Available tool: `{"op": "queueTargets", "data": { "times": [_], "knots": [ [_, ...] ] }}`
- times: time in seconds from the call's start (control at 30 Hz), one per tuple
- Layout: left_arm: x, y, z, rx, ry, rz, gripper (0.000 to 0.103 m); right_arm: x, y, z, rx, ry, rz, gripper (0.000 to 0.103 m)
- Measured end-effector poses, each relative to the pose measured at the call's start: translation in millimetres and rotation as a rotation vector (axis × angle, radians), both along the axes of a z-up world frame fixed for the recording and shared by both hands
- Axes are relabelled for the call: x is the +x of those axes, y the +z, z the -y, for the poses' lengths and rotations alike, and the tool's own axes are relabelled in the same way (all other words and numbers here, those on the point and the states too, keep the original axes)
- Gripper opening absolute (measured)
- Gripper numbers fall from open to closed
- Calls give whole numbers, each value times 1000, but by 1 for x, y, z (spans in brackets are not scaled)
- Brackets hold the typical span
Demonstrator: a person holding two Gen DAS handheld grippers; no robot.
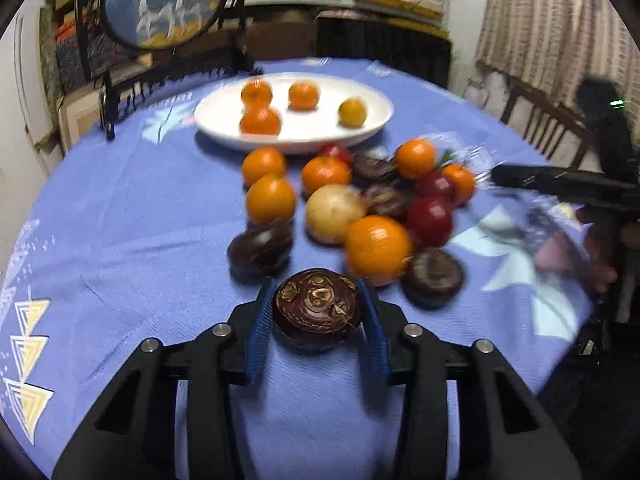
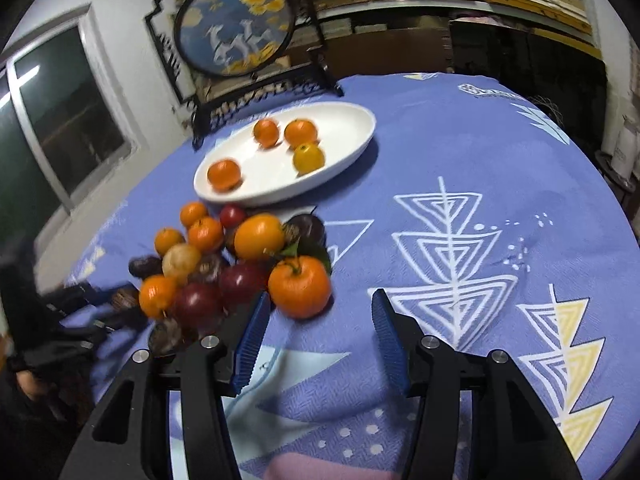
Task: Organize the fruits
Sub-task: 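Grasp a dark brown fruit with the left gripper while the right gripper grasps a leafy tangerine, then carry both fruits onto the white plate and release them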
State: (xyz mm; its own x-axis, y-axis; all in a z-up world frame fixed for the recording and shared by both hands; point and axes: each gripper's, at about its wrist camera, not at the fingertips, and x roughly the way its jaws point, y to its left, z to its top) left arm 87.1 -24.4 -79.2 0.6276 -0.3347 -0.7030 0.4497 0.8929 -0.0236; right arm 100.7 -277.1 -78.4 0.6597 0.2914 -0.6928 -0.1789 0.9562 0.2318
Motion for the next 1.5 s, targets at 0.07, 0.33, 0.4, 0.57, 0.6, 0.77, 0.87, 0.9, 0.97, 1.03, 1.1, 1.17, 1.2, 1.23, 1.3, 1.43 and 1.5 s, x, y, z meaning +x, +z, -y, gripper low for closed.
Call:
{"op": "queueTargets", "data": {
  "times": [0.07,0.33,0.4,0.57,0.6,0.77,0.87,0.9,0.97,1.03,1.1,1.17,1.2,1.23,1.3,1.43,1.5],
  "knots": [
    [-9,11,0,-22,-14,27,41,4,-2,-5,-18,6,-6,53],
    [-17,12,-3,-29,-15,10,41,29,-14,-14,29,-3,-52,46],
    [-17,10,-5,-34,-10,1,41,31,-14,-14,48,4,-61,42],
    [-17,9,-5,-40,-8,2,41,33,-14,-13,100,8,-72,38],
    [-17,10,-6,-41,-7,5,41,33,-14,-12,110,4,-70,38],
    [-17,16,-11,-61,7,16,41,18,4,-6,122,7,-12,38],
    [-16,22,-15,-76,12,30,41,12,12,4,125,-5,6,38],
    [-14,23,-16,-83,13,34,41,12,13,8,129,-12,4,38],
    [-10,26,-17,-93,11,34,41,12,14,17,144,-30,-1,38],
    [-2,33,-18,-102,11,40,41,14,17,23,158,-40,3,38],
    [6,40,-17,-106,5,50,41,20,24,27,167,-39,13,38],
    [21,52,-14,-111,-2,72,41,29,34,27,167,-38,28,38],
    [30,58,-13,-114,-5,79,41,35,38,27,170,-34,37,38],
    [42,64,-12,-120,-8,84,41,43,45,26,175,-28,48,38],
    [63,72,-9,-124,1,90,41,61,55,22,182,-23,65,38],
    [123,81,-1,-110,34,86,41,110,62,14,190,-30,62,38],
    [154,79,5,-95,48,66,41,134,58,11,181,-40,50,38]
  ]
}}
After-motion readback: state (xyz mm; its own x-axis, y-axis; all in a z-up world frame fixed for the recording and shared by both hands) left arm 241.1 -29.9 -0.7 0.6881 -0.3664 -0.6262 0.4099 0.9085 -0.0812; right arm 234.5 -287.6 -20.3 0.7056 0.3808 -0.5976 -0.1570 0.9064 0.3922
